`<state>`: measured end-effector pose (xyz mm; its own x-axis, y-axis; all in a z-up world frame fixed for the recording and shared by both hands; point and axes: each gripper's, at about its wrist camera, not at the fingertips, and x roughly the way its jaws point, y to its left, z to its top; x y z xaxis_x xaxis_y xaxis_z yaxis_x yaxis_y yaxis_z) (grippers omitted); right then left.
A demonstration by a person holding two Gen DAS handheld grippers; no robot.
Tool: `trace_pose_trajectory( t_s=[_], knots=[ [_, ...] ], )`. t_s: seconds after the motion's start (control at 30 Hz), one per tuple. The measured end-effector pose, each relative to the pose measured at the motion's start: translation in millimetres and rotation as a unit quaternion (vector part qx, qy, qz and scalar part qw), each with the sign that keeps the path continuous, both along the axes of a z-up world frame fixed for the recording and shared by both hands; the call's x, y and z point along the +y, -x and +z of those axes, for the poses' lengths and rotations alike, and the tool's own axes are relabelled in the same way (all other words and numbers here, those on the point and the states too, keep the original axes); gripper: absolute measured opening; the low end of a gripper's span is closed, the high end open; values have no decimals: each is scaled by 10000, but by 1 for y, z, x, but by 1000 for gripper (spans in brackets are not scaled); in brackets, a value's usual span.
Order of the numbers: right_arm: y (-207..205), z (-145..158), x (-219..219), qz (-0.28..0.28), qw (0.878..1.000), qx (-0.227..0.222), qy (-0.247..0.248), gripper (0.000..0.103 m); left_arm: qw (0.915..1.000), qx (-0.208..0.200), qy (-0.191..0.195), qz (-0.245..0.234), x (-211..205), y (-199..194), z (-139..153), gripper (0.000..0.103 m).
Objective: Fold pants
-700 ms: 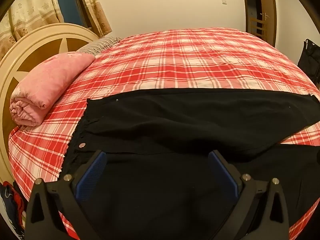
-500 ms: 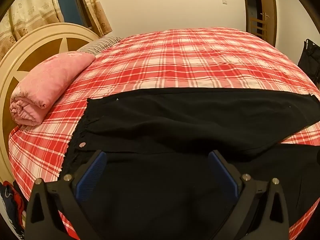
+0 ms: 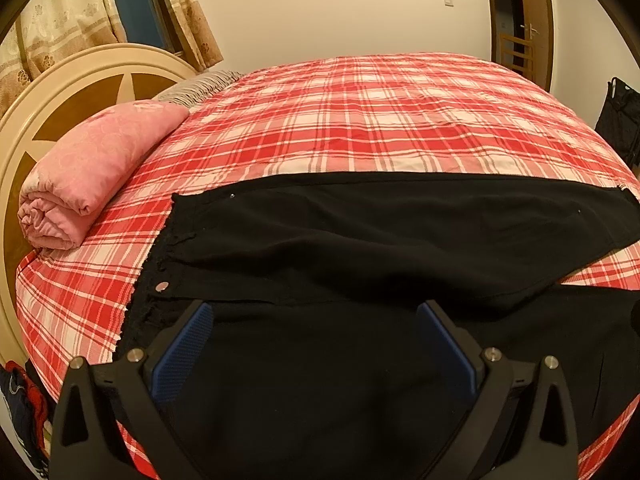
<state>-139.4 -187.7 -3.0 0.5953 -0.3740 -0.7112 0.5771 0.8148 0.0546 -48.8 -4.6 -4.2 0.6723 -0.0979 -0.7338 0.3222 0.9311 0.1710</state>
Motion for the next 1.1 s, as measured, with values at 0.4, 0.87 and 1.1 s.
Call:
trace_pose_trajectory(
  t_s=[0.4,0.87,1.1],
  knots=[
    [-1,-2,0,40,10000,-16,32,102,10000,22,20,20,-1,0,-1,103],
    [-4,-7,1,69,9996,168,216,102,10000,86,21,28,-5,-1,-3,103],
    [-6,-7,5,89,9999,28,144,102,9999,119,17,34,-6,-3,-5,103]
  ],
)
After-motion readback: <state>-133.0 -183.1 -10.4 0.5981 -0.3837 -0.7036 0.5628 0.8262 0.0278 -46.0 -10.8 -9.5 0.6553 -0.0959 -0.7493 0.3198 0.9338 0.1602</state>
